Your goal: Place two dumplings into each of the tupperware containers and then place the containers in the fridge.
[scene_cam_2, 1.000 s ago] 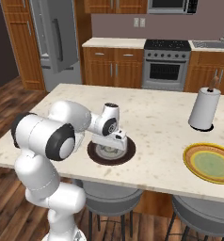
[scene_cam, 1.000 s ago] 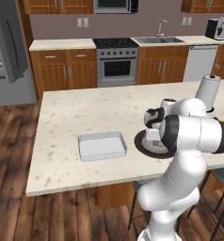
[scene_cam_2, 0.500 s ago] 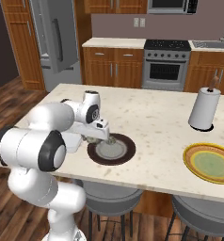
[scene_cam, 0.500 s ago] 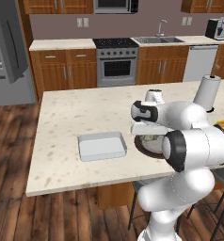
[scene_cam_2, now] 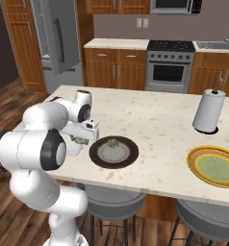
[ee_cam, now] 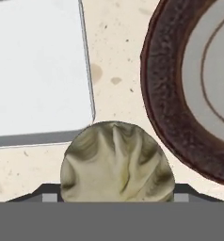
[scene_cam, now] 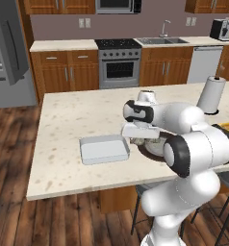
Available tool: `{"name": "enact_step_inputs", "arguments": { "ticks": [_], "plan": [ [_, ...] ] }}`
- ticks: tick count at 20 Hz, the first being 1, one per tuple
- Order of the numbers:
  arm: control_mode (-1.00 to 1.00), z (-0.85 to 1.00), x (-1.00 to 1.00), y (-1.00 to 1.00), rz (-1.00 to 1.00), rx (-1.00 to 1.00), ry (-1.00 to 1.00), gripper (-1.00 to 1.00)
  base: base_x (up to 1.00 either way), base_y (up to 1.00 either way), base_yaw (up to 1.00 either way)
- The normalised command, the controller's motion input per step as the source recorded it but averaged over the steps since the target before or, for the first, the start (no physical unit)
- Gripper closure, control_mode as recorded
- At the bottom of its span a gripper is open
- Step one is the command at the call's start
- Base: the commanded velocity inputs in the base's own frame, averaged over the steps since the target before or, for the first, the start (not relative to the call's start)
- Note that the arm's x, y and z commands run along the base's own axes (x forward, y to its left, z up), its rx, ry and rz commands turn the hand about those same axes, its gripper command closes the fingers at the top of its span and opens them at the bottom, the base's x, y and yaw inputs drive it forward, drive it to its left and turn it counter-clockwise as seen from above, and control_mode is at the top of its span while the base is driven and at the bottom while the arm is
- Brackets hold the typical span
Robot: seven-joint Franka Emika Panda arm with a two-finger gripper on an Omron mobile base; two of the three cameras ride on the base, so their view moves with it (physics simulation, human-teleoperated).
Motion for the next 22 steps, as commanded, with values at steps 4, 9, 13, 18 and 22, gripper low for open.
{"name": "enact_step_inputs", "arguments": {
  "ticks": [4,9,13,18,22],
  "plan": [
    [-1.00,0.00,0.06,1.00,0.02,0.00,0.07,1.00,0.00,0.00,0.00],
    [-1.00,0.00,0.30,1.00,0.02,-0.01,0.05,1.00,0.00,0.00,0.00],
    [-1.00,-0.01,0.47,0.83,0.00,-0.07,0.02,1.00,0.00,0.00,0.00],
    [-1.00,-0.24,0.31,0.61,0.00,-0.04,0.02,1.00,0.00,0.00,0.00],
    [-1.00,-0.55,0.34,0.17,0.00,0.00,0.00,1.00,0.00,0.00,0.00]
  ]
}}
